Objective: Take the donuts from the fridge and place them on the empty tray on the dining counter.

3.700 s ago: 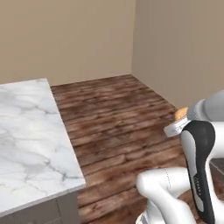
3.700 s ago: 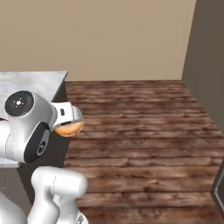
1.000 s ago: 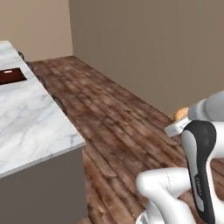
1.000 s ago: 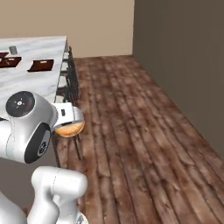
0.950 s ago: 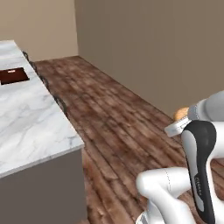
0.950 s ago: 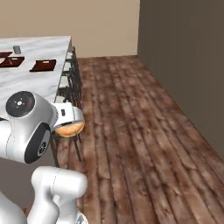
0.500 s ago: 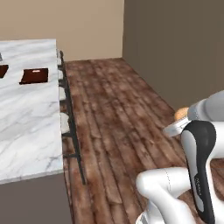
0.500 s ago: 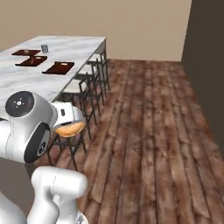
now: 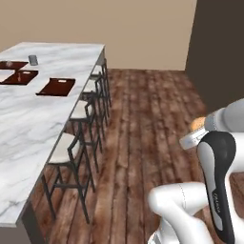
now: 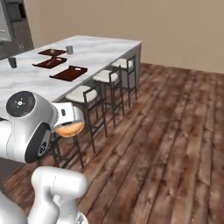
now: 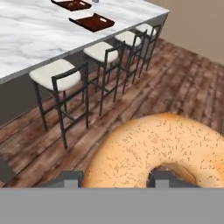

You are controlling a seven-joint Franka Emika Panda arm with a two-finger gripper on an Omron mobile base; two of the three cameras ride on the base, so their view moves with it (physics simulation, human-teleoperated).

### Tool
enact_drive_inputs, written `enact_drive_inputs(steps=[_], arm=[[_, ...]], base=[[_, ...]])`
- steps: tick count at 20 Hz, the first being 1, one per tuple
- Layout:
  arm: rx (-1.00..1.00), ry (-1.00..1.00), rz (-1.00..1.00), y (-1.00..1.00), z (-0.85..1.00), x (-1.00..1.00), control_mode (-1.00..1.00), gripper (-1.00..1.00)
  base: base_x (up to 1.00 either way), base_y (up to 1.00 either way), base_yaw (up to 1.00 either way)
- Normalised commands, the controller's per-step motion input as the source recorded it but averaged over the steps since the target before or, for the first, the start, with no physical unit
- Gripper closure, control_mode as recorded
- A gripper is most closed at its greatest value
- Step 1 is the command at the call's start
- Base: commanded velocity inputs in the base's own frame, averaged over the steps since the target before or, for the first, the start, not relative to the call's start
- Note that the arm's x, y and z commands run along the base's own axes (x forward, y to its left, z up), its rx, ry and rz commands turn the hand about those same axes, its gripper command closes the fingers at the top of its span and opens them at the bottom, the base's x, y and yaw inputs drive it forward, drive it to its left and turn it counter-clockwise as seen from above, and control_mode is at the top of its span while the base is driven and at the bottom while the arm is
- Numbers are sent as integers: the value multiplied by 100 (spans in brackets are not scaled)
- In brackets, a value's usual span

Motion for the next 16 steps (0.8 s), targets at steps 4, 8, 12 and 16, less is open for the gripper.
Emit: enact_drive_inputs(steps=[4, 8, 12, 16], arm=[[0, 0, 0, 0, 0, 0, 100, 100], [0, 0, 0, 0, 0, 0, 100, 100], [0, 0, 0, 0, 0, 0, 100, 100], [0, 0, 0, 0, 0, 0, 100, 100]], base=[[100, -89, 51], [100, -88, 52], [100, -89, 52], [100, -91, 52]])
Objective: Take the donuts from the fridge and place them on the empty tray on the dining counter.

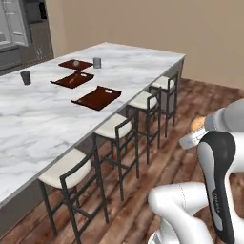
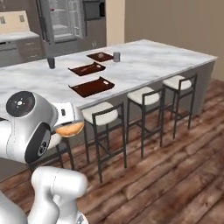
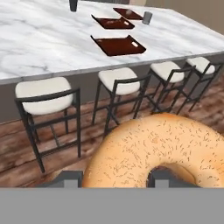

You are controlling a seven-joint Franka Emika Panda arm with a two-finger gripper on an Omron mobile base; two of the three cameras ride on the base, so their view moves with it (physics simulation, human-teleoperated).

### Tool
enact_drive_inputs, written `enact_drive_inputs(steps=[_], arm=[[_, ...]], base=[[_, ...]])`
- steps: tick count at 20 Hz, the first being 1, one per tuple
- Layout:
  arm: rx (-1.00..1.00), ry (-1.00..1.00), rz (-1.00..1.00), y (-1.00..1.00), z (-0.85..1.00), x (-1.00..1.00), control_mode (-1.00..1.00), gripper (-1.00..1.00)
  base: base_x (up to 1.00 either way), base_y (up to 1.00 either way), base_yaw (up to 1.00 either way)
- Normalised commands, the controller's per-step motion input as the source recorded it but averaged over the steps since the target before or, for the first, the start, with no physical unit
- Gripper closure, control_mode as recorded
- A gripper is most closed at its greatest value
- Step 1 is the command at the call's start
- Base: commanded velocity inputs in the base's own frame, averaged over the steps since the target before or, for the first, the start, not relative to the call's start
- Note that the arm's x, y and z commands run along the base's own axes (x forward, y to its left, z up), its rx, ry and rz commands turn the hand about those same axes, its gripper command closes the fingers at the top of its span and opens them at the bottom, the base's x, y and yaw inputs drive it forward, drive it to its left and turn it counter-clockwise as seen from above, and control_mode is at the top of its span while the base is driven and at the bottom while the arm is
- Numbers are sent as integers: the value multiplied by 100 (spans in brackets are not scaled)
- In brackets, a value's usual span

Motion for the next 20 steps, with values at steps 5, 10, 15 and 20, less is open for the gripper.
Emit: enact_drive_inputs(steps=[5, 10, 15, 20], arm=[[0, 0, 0, 0, 0, 0, 100, 100], [0, 0, 0, 0, 0, 0, 100, 100], [0, 0, 0, 0, 0, 0, 100, 100], [0, 0, 0, 0, 0, 0, 100, 100]], base=[[98, -97, 51], [94, -100, 49], [94, -100, 49], [96, -89, 48]])
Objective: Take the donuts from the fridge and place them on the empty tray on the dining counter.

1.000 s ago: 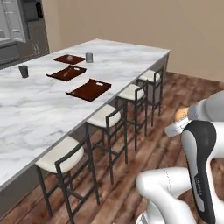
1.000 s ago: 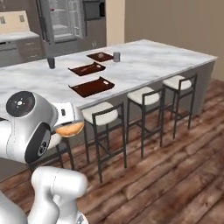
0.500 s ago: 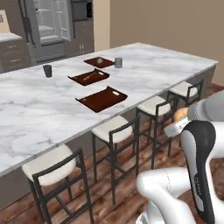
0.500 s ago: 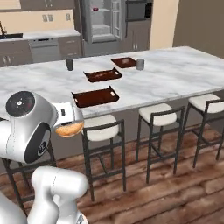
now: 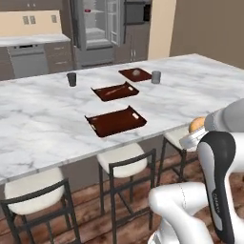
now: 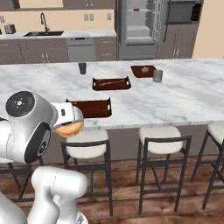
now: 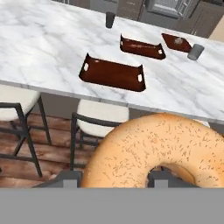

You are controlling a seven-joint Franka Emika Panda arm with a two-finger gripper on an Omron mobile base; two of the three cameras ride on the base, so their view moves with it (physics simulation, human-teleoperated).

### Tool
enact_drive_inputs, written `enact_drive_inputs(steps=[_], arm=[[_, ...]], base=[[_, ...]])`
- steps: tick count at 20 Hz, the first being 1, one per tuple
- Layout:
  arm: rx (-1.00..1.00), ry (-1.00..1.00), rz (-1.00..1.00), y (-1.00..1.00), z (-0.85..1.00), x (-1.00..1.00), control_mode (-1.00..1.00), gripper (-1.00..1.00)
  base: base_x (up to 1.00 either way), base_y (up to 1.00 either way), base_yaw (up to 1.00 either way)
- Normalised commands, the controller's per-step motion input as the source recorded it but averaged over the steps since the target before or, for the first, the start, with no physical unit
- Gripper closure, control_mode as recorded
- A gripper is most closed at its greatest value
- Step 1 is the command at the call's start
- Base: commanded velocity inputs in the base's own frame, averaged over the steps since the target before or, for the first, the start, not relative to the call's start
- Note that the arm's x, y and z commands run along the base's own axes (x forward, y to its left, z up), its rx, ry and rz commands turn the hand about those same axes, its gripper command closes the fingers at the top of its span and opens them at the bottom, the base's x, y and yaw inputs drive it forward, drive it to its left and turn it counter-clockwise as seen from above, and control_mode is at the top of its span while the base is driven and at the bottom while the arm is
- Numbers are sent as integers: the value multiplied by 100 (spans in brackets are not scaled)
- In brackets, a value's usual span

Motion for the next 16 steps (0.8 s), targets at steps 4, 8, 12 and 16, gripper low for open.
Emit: enact_drive_inputs(steps=[4, 8, 12, 16], arm=[[0, 0, 0, 0, 0, 0, 100, 100], [0, 0, 0, 0, 0, 0, 100, 100], [0, 0, 0, 0, 0, 0, 100, 100], [0, 0, 0, 0, 0, 0, 100, 100]], base=[[100, -67, 48], [100, -20, 42], [100, 1, 29], [37, 0, 5]])
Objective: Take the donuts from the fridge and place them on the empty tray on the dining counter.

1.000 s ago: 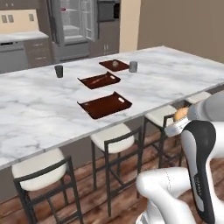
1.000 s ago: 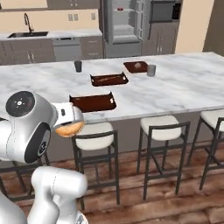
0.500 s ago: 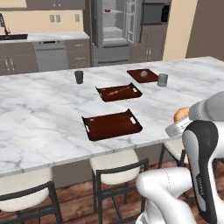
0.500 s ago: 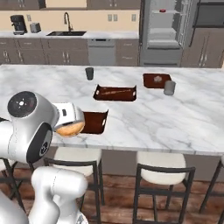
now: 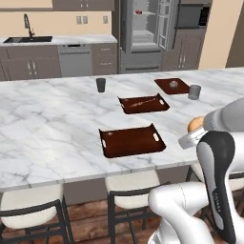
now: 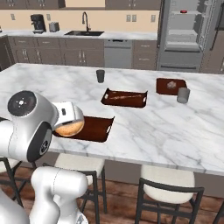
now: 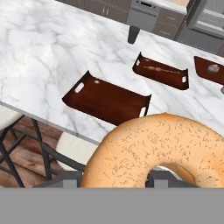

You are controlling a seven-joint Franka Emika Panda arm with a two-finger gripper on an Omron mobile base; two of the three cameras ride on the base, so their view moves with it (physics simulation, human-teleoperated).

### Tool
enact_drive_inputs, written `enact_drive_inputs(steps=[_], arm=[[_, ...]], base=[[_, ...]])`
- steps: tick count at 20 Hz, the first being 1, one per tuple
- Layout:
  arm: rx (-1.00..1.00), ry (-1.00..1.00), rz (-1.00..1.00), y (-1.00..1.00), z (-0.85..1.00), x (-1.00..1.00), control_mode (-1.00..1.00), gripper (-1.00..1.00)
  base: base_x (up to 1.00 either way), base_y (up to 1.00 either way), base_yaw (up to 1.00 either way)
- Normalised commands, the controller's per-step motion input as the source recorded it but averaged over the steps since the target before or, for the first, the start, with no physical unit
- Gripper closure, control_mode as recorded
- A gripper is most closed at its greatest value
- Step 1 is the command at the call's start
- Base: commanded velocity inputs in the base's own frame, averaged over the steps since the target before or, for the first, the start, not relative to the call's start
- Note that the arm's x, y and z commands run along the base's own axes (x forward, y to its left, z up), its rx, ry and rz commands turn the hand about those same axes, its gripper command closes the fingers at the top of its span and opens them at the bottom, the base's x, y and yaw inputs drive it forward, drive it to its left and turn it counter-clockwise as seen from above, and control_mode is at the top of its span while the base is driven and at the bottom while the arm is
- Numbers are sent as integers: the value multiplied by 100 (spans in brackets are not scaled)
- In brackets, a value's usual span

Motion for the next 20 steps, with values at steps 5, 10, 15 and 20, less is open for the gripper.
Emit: enact_drive_inputs(steps=[5, 10, 15, 20], arm=[[0, 0, 0, 0, 0, 0, 100, 100], [0, 0, 3, 10, -23, 33, -100, 100], [1, 10, 10, 4, -11, 88, -100, 100], [0, 4, 5, 19, -30, 70, -100, 100]], base=[[8, 0, 0], [0, 0, 0], [0, 0, 0], [0, 0, 0]])
